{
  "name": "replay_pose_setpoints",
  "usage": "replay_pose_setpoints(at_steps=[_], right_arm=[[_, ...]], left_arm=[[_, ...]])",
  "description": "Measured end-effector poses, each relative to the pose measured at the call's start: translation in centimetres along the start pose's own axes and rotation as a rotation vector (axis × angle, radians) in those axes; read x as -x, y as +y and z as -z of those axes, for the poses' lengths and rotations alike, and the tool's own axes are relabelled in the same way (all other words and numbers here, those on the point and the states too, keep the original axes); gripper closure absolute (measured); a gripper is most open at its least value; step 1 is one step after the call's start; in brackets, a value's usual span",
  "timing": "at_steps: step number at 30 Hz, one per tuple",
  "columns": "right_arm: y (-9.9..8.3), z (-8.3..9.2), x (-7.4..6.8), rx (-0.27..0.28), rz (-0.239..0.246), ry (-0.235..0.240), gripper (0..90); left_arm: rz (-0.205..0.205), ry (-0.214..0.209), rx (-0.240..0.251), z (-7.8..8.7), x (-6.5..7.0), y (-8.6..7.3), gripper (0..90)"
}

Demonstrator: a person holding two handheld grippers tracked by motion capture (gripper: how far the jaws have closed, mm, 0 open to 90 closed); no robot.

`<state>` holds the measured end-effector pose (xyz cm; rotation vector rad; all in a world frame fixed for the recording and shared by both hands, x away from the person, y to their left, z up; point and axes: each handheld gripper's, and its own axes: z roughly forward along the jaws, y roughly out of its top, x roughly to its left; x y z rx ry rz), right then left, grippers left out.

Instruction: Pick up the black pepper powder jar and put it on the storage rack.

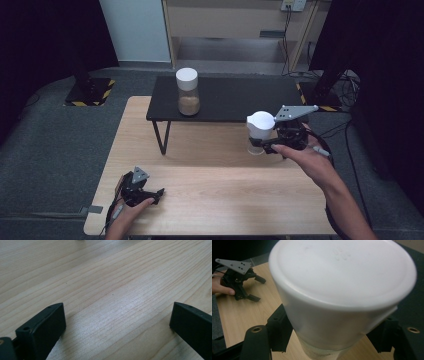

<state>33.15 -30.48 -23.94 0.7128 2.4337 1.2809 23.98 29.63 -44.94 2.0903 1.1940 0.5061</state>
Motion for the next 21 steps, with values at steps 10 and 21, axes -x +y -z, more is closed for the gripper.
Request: replay_pose_setpoints(at_steps=[10,21], right_arm=[[2.5,0.9,1.1,0.009,-0.008,-0.022,31.5],[4.9,1.3,2.6,0.027,-0.016,-0.065,31.5]], left_arm=[[0.000,0.000,0.000,0.0,0.0,0.0,0.0],[0.000,0.000,0.000,0.0,0.0,0.0,0.0]])
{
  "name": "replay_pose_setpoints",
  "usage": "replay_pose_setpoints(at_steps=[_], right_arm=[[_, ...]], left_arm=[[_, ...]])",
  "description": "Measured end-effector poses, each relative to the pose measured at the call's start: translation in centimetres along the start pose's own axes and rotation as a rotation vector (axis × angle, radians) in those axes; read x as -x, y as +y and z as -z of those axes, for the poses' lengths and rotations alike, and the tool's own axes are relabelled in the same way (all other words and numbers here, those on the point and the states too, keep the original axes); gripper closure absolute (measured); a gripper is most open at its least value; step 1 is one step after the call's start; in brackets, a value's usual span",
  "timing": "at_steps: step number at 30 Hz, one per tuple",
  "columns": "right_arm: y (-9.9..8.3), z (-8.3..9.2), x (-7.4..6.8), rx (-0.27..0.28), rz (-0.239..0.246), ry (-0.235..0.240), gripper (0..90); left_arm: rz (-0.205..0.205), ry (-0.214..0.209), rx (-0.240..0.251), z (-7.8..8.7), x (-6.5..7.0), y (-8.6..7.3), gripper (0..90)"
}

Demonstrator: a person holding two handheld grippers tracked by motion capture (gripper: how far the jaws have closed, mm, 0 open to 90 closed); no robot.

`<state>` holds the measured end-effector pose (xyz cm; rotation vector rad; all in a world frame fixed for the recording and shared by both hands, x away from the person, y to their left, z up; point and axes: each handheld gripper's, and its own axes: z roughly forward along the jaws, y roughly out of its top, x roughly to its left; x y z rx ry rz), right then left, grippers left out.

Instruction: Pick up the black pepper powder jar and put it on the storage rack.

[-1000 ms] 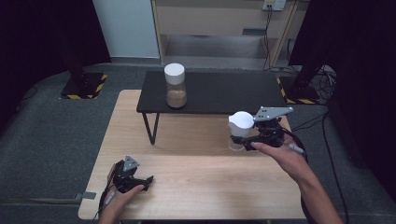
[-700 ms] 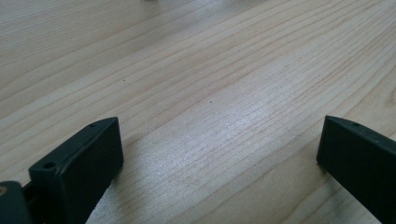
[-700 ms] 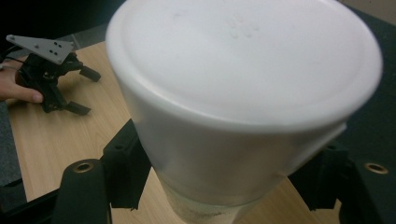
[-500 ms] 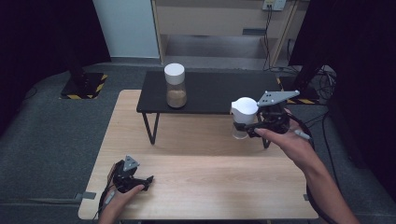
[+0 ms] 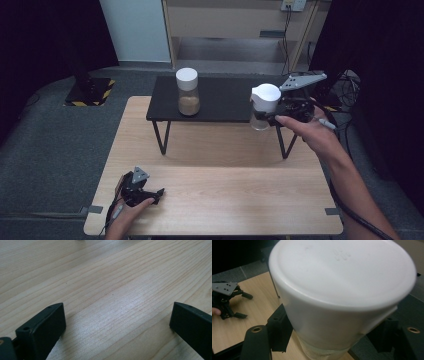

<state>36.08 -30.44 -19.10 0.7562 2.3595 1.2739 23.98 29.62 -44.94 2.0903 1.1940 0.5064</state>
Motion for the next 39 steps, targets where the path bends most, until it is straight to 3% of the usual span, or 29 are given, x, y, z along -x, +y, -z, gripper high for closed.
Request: replay_pose_setpoints(at_steps=[13,26,39], right_arm=[[1.1,-2.3,2.6,0.022,-0.042,-0.032,31.5],[1.6,-4.9,3.4,-0.016,-0.050,-0.022,31.5],[0.9,-5.2,3.6,-0.010,-0.069,-0.020,31.3]], left_arm=[[0.000,0.000,0.002,0.0,0.0,0.0,0.0],[0.000,0.000,0.002,0.0,0.0,0.0,0.0],[0.000,0.000,0.002,0.0,0.0,0.0,0.0]])
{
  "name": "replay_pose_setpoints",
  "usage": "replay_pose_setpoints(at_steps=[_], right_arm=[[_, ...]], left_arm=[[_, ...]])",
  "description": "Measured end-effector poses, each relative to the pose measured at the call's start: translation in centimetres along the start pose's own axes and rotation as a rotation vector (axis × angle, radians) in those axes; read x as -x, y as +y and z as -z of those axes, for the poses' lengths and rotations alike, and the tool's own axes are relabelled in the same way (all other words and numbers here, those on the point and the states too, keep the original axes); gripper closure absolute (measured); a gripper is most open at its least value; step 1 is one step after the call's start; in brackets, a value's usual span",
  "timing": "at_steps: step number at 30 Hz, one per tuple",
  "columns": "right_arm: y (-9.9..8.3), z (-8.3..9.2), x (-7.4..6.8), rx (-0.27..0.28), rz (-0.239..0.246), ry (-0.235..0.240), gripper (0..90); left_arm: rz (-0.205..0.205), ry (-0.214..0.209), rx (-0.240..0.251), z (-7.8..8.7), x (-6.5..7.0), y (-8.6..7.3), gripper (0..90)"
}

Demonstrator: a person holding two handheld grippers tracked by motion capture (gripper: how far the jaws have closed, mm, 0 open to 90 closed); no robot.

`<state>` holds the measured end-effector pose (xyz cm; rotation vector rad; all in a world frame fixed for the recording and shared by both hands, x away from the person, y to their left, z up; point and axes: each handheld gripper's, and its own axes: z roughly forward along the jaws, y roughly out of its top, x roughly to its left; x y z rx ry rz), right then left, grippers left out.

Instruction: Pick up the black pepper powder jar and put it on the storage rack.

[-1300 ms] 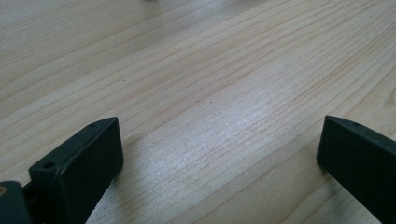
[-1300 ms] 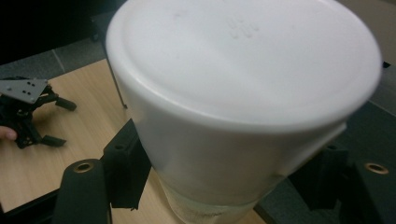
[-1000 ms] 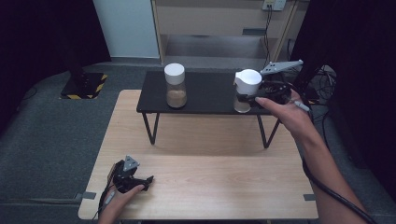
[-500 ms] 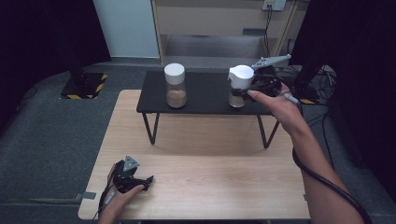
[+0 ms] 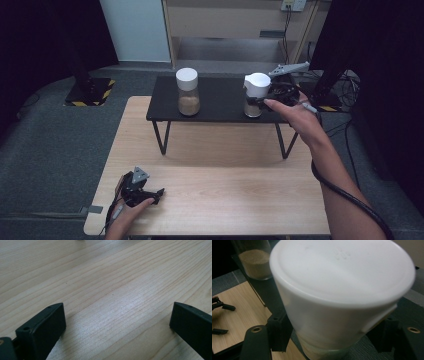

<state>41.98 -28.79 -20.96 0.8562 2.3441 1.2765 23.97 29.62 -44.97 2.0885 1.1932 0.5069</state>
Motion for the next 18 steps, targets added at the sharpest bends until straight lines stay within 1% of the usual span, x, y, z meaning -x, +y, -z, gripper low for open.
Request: replay_pose_setpoints(at_steps=[4,12,15,18], right_arm=[[0.16,-0.07,-0.11,-0.005,0.004,-0.002,31.1],[0.06,-0.12,0.01,0.001,-0.007,0.001,29.8],[0.03,-0.13,0.01,0.001,-0.006,0.001,25.3],[0.05,-0.04,-0.08,0.000,-0.003,0.005,18.3]], left_arm=[[0.000,0.000,0.000,0.00,0.00,0.00,0.0],[0.000,0.000,0.000,0.00,0.00,0.00,0.0],[0.000,0.000,0.000,0.00,0.00,0.00,0.0],[0.000,0.000,0.000,0.00,0.00,0.00,0.0]])
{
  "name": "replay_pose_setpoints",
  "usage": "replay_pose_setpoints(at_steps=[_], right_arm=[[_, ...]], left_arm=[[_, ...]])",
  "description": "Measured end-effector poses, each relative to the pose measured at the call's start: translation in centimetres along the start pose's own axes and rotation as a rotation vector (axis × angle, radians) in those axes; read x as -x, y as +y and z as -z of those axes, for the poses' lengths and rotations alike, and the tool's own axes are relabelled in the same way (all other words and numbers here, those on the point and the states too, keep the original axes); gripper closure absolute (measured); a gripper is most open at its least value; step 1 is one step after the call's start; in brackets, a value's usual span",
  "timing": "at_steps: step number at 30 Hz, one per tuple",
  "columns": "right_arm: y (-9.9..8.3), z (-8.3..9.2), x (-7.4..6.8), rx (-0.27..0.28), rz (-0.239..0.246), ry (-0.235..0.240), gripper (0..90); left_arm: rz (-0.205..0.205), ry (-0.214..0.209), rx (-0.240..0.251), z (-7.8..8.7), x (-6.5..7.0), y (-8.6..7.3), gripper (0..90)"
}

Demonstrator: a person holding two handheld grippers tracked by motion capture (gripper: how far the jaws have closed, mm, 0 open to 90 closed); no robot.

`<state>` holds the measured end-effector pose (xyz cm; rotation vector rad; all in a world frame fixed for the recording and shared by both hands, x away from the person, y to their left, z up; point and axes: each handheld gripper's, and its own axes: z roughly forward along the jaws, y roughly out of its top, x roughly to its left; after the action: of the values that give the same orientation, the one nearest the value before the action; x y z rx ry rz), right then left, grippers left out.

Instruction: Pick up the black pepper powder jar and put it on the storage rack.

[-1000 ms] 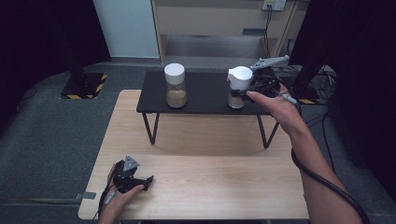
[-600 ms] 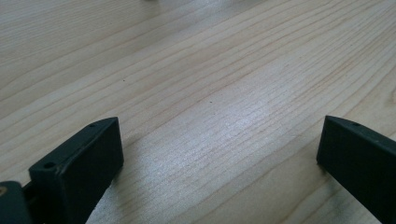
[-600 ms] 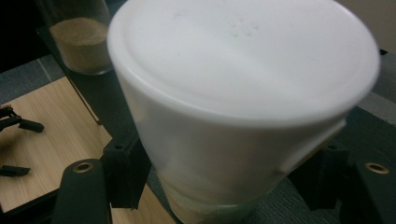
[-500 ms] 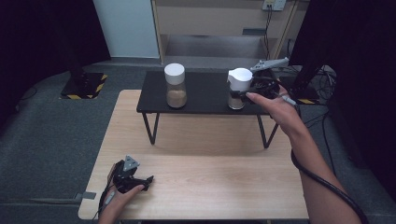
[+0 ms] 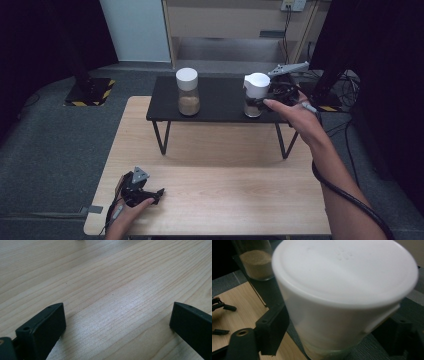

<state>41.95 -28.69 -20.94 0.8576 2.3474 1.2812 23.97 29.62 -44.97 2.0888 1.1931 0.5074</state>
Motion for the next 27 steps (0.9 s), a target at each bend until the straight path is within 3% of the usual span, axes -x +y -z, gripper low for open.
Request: replay_pose_setpoints(at_steps=[4,11,15,18,27], right_arm=[[0.0,0.3,-0.5,-0.003,0.030,-0.014,12.1],[-0.8,1.5,-0.9,0.013,0.031,-0.026,4.8],[-1.5,2.7,-1.2,0.017,0.024,-0.046,3.8],[-2.5,3.8,-0.9,0.048,-0.004,-0.033,3.9],[-3.8,5.4,-2.0,0.042,0.026,-0.028,4.2]], left_arm=[[0.000,0.000,0.000,0.0,0.0,0.0,0.0],[0.002,0.000,0.000,0.0,0.0,0.0,0.0],[0.001,0.000,0.000,0.0,0.0,0.0,0.0],[0.000,0.000,-0.001,0.0,0.0,0.0,0.0],[0.000,0.000,-0.002,0.0,0.0,0.0,0.0]])
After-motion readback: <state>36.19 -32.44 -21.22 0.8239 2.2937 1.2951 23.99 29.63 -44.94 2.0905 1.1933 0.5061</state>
